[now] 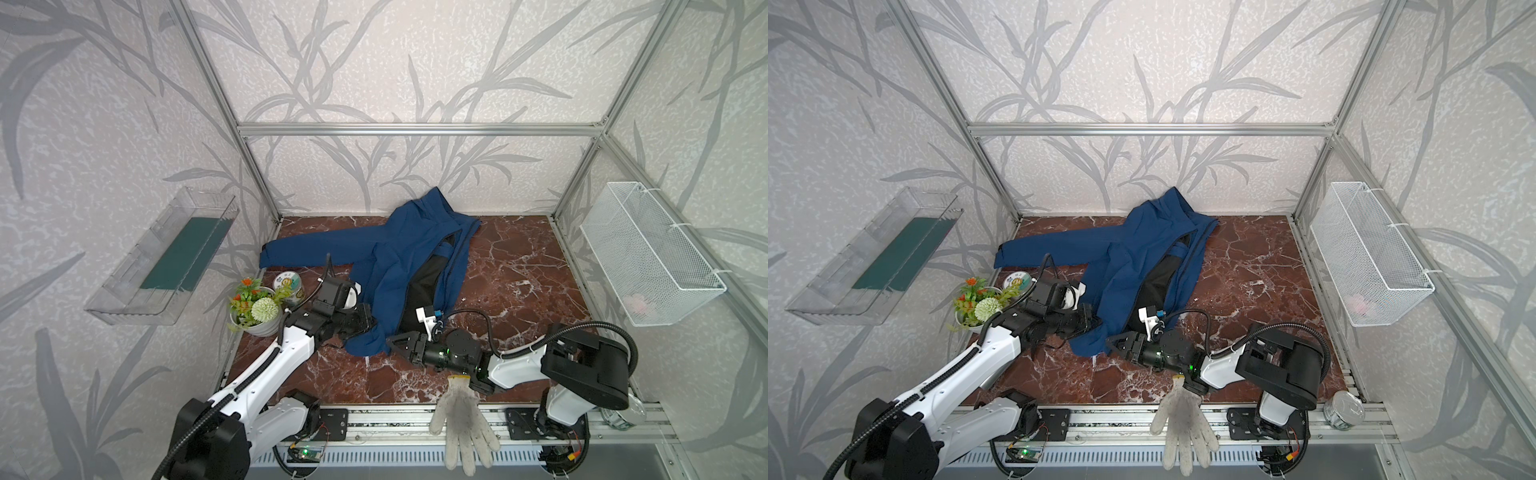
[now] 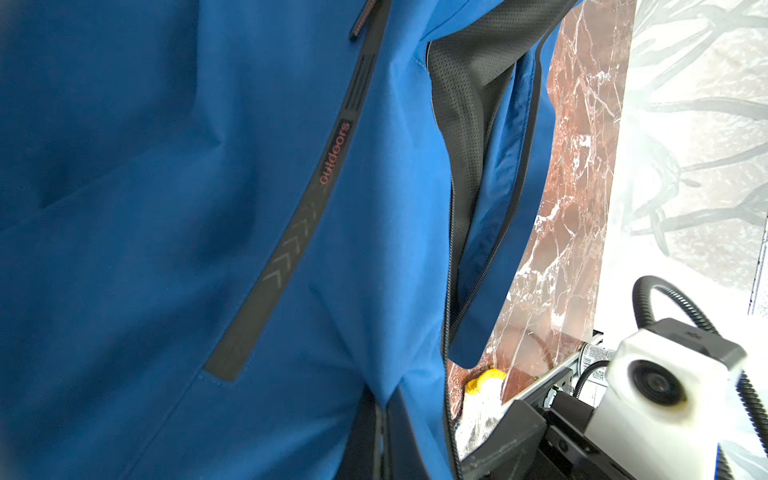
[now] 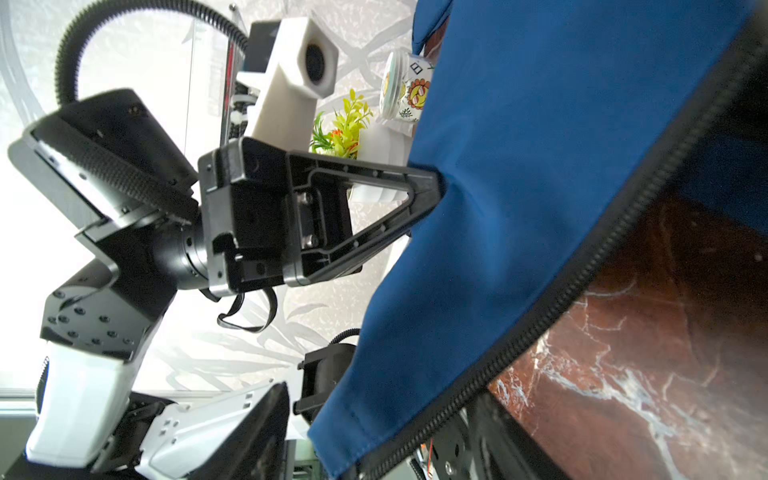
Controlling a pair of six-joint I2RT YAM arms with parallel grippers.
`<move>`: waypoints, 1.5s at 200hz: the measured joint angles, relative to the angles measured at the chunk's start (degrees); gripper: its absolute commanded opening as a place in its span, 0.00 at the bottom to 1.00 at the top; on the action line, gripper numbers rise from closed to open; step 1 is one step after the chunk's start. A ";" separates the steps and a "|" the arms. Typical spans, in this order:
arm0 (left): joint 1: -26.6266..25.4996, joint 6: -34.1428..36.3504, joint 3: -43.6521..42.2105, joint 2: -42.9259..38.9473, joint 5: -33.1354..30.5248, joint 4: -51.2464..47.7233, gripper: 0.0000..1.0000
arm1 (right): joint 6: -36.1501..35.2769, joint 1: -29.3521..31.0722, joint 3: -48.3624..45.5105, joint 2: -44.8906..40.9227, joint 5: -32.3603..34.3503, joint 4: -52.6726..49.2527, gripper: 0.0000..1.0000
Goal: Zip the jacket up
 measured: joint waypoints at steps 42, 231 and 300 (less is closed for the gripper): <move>0.04 0.20 -0.02 -0.02 0.00 -0.07 0.00 | 0.24 0.02 -0.13 1.46 0.57 1.68 0.34; 0.31 1.95 -0.90 -0.13 -0.68 -2.27 0.05 | 2.03 0.02 -0.74 6.03 0.96 8.28 0.00; 0.33 0.81 -0.81 -5.18 -1.42 -6.36 0.66 | 2.08 0.02 -0.04 6.56 1.01 8.70 0.00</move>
